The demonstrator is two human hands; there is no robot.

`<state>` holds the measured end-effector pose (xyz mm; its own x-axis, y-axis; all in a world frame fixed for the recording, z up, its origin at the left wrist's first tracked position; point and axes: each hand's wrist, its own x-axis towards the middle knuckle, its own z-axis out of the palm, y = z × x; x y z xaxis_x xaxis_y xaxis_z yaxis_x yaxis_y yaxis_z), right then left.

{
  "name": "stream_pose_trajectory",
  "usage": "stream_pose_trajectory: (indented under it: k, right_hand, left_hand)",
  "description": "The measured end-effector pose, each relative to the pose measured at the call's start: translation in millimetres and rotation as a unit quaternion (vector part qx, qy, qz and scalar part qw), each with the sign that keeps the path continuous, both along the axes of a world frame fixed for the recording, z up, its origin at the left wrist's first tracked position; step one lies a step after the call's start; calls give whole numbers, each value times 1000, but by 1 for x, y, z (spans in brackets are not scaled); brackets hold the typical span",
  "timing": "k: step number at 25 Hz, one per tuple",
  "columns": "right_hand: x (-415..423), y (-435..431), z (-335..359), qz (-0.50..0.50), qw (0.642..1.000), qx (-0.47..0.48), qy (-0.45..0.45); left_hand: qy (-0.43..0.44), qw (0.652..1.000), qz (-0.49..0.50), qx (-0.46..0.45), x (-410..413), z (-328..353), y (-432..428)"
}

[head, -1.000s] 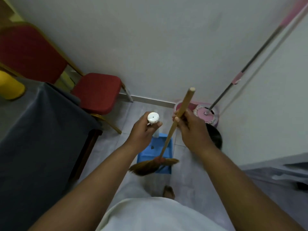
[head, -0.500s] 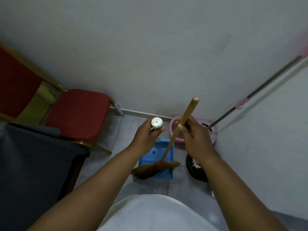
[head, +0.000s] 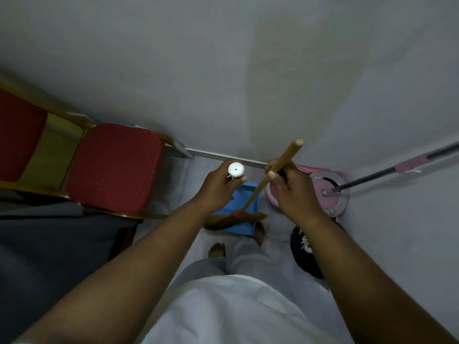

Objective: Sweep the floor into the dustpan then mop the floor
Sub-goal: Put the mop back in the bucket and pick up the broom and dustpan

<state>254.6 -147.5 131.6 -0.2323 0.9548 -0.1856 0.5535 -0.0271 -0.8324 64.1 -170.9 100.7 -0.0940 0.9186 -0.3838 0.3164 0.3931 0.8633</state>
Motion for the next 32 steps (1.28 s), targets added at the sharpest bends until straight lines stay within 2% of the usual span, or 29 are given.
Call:
stream_pose_trajectory:
  k: [4, 9, 14, 18, 32]
  right_hand:
    - [-6, 49, -43, 4, 999, -41, -17]
    - [-14, 98, -84, -35, 997, -68, -12]
    - [-27, 133, -124, -62, 994, -79, -46]
    - [-35, 161, -144, -58, 992, -82, -70]
    - [-52, 218, -173, -69, 991, -79, -88]
  left_hand:
    - [-7, 998, 17, -53, -2, -37, 40]
    - [39, 998, -13, -50, -8, -78, 91]
    - [32, 997, -22, -64, -17, -115, 136]
    - [15, 995, -4, -98, -16, -135, 159]
    - [34, 995, -20, -87, -13, -165, 228]
